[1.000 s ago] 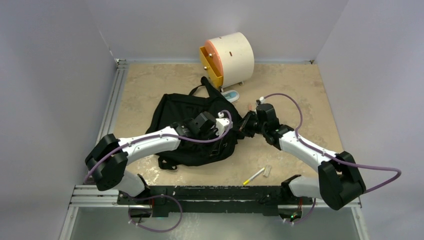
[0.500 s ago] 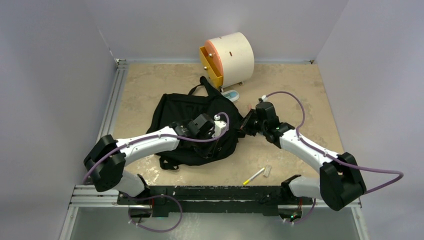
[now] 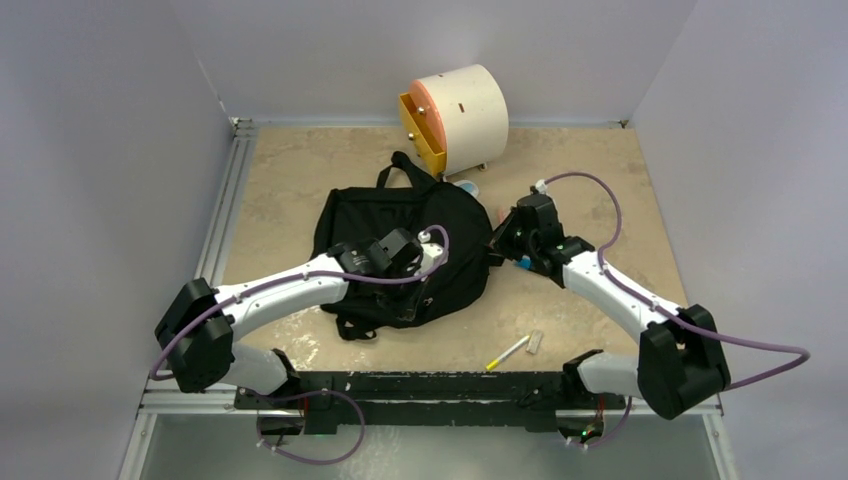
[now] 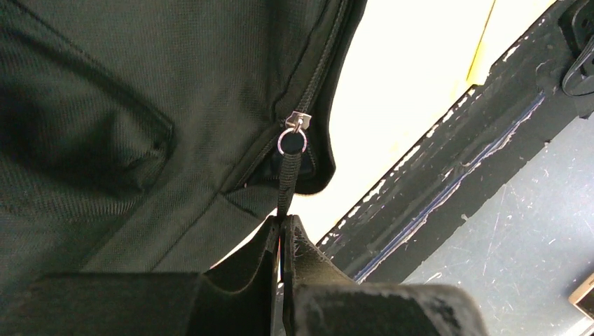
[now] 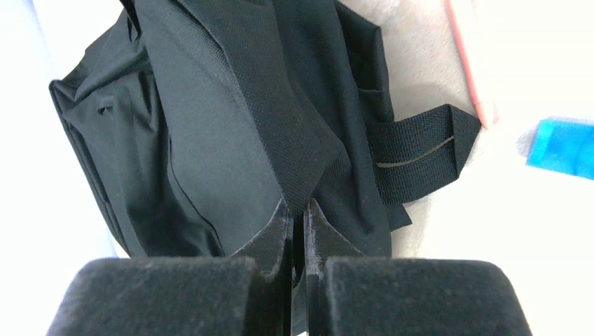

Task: Pack the student bag
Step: Zip the student bag at the center of the board.

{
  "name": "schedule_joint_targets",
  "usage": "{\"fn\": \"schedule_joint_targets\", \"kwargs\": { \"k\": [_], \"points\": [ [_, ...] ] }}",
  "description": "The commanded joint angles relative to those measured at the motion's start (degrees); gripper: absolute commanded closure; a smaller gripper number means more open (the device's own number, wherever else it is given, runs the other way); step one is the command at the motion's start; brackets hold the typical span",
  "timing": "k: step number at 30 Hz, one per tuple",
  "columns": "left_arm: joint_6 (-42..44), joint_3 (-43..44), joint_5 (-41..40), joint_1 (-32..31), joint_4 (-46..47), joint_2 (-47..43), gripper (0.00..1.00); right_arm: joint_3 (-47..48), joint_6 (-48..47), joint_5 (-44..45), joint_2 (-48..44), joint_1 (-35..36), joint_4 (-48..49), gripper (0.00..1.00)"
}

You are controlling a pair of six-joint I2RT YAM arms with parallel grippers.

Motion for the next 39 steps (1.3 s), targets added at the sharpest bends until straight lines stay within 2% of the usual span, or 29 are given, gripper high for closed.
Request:
{"fn": "schedule_joint_targets", "kwargs": {
  "k": [1, 9, 18, 20, 23, 27, 34, 35, 37, 39],
  "points": [
    [-1.5, 2.0, -1.3, 0.2, -5.4, -0.9, 1.0, 4.3, -3.6, 7.0, 0.9, -3.9, 2.3, 1.0],
    [-1.3, 3.9, -4.5, 2.9, -8.5, -0.3, 1.0, 7.6, -8.8, 4.7, 4.5, -7.2, 2.3, 1.0],
    [-1.9, 4.7, -6.4, 6.6, -10.4, 1.9, 1.0, 7.3, -9.5, 3.5, 4.5, -8.5, 2.8, 1.0],
    [-0.8, 5.0, -5.5, 7.3, -10.4, 2.1, 1.0, 7.1, -10.2, 2.4, 4.0, -8.8, 2.9, 1.0],
    [2.6, 5.3, 0.0, 7.3, -8.0, 2.1, 1.0, 5.9, -12.2, -1.9, 2.1, -8.9, 4.3, 0.99],
    [4.2, 5.7, 4.9, 7.4, -4.3, 3.4, 1.0, 3.6, -13.5, -7.9, -1.2, -8.9, 5.2, 0.69],
    [5.5, 6.5, 11.1, 7.3, -0.7, 5.2, 1.0, -3.0, -6.1, -12.7, -8.8, -8.5, 0.9, 0.46],
    [5.9, 6.5, 11.2, 7.2, -0.6, 5.1, 1.0, -4.2, -4.4, -13.2, -10.1, -7.9, 0.4, 0.39],
    [6.3, 6.7, 11.2, 7.3, -0.5, 4.8, 1.0, -5.4, -0.4, -12.2, -12.5, -4.8, -0.6, 0.3],
    [6.5, 6.6, 11.3, 7.3, -0.4, 4.7, 1.0, -5.5, 3.9, -9.6, -13.5, 0.4, -1.2, 0.27]
  ]
}}
